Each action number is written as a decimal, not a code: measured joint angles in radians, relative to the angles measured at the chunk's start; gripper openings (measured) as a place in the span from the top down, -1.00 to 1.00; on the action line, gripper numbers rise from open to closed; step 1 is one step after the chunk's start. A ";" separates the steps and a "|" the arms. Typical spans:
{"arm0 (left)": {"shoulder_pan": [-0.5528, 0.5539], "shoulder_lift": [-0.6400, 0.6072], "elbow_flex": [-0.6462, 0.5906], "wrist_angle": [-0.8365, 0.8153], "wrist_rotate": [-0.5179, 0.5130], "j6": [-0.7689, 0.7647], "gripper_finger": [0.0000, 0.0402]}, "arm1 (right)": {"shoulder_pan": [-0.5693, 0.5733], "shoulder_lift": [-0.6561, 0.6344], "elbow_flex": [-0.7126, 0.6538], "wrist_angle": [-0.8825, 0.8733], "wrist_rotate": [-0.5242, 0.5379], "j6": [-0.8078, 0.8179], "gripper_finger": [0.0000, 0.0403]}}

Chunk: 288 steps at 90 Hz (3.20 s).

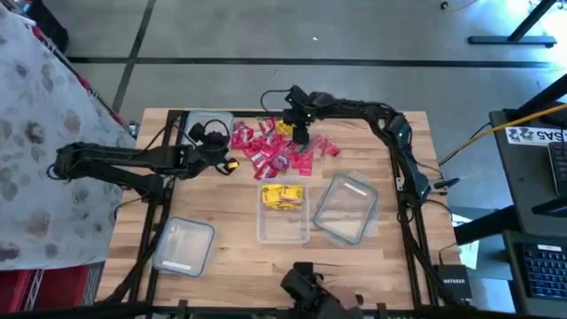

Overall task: Sort candy
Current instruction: Put the yellow candy into the right transparent bin

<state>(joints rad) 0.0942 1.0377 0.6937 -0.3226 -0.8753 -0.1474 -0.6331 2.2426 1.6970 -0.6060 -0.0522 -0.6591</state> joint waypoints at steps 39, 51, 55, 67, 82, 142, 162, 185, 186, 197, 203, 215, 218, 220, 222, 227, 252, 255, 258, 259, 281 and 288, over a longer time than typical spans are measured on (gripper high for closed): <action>-0.003 0.000 0.000 -0.004 0.022 -0.033 1.00 | 0.007 0.007 0.001 -0.114 -0.065 -0.023 0.99; -0.003 0.000 0.000 -0.007 0.074 -0.038 1.00 | 0.030 -0.034 -0.001 -0.221 -0.068 -0.031 1.00; -0.003 0.000 0.000 -0.006 0.086 -0.040 1.00 | 0.037 -0.056 -0.001 -0.253 -0.069 -0.032 1.00; -0.003 0.000 0.000 -0.005 0.091 -0.049 1.00 | 0.047 -0.093 0.000 -0.273 -0.074 0.006 1.00; 0.000 0.000 0.000 0.001 0.090 -0.024 1.00 | 0.051 -0.093 -0.002 -0.256 -0.107 0.025 0.85; 0.007 0.000 0.000 0.001 0.084 -0.004 1.00 | 0.035 -0.022 -0.006 -0.185 -0.035 -0.055 -0.12; 0.006 0.000 0.000 -0.002 0.087 -0.026 1.00 | 0.035 -0.020 -0.006 -0.211 -0.032 -0.057 0.52; 0.004 0.000 0.000 -0.009 0.094 -0.051 1.00 | 0.060 -0.045 -0.006 -0.256 0.099 -0.022 0.93; 0.004 0.000 0.000 -0.010 0.095 -0.052 1.00 | 0.062 -0.049 -0.006 -0.261 0.100 -0.022 0.94; 0.004 0.000 0.000 -0.011 0.098 -0.055 1.00 | 0.093 -0.114 0.010 -0.316 0.122 0.022 0.98; 0.004 0.000 0.000 -0.011 0.098 -0.055 1.00 | 0.121 -0.153 0.023 -0.336 0.165 0.071 0.98; 0.004 0.000 0.000 -0.011 0.099 -0.055 1.00 | 0.197 -0.232 0.050 -0.390 0.174 0.160 0.99; 0.004 0.000 0.000 -0.010 0.099 -0.055 1.00 | 0.218 -0.248 0.053 -0.397 0.136 0.184 0.99; 0.004 0.000 0.000 -0.010 0.099 -0.055 1.00 | 0.231 -0.259 0.053 -0.398 0.108 0.200 0.99; 0.004 0.000 0.000 -0.010 0.099 -0.055 1.00 | 0.244 -0.266 0.053 -0.396 0.079 0.220 0.99; 0.004 0.000 0.000 -0.010 0.099 -0.055 1.00 | 0.275 -0.273 0.053 -0.388 -0.012 0.267 0.99; 0.004 0.000 0.000 -0.009 0.099 -0.055 1.00 | 0.456 -0.233 0.031 -0.332 -0.163 0.371 0.99; 0.004 0.000 0.000 -0.010 0.099 -0.055 1.00 | 0.478 -0.222 0.031 -0.324 -0.157 0.377 0.99; 0.004 0.000 0.000 -0.011 0.099 -0.055 1.00 | 0.498 -0.215 0.031 -0.316 -0.148 0.390 0.99; 0.004 0.000 0.000 -0.011 0.099 -0.055 1.00 | 0.505 -0.213 0.031 -0.313 -0.144 0.393 0.99; 0.004 0.000 0.000 -0.009 0.122 -0.066 1.00 | 0.603 -0.150 0.031 -0.231 -0.070 0.476 1.00; 0.004 0.000 0.000 -0.006 0.134 -0.067 1.00 | 0.616 -0.137 0.031 -0.207 -0.007 0.522 0.99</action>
<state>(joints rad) 0.0978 1.0376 0.6939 -0.3285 -0.7418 -0.2144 -0.0166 2.1059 1.7275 -0.8132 -0.0596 -0.1374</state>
